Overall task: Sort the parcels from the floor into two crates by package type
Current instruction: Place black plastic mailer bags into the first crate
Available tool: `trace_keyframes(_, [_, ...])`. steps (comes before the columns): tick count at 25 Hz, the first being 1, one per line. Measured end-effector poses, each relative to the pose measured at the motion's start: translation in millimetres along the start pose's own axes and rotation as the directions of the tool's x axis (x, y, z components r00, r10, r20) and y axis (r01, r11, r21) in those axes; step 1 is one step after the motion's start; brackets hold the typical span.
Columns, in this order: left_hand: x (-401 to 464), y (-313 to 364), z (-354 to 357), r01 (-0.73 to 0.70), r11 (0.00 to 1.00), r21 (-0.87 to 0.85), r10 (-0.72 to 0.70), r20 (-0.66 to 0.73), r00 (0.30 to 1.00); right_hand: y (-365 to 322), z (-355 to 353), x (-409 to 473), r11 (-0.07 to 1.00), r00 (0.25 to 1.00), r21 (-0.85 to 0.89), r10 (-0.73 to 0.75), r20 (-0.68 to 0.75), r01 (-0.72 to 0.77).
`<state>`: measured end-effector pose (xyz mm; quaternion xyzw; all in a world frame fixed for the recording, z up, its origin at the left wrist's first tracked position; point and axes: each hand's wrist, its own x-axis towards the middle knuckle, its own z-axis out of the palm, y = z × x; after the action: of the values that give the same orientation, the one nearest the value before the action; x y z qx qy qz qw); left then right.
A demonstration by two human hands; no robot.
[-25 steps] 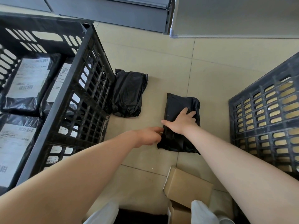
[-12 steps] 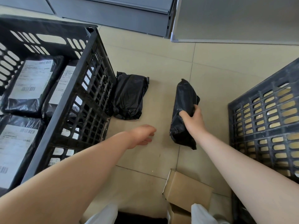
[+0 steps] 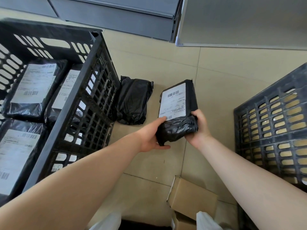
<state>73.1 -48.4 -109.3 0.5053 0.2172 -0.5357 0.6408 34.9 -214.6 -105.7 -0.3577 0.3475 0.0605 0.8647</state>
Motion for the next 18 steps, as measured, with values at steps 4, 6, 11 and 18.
trace_keyframes(4, [-3,7,-13,-0.145,0.989,0.03,0.146,-0.052,0.988,-5,-2,-2,0.982,0.993,-0.18,0.043,-0.106,-0.062])
trace_keyframes(6, [-7,13,-18,-0.213,0.976,0.057,0.217,-0.083,0.973,-3,-2,0,0.972,0.989,-0.23,0.019,-0.149,-0.054])
trace_keyframes(11, [-21,29,-15,-0.327,0.925,0.196,0.351,-0.107,0.93,-9,3,7,0.962,0.982,-0.269,-0.009,-0.191,-0.044])
trace_keyframes(18, [-64,66,13,-0.389,0.892,0.232,0.427,-0.145,0.893,-51,28,-8,0.96,0.975,-0.251,-0.162,-0.155,0.119])
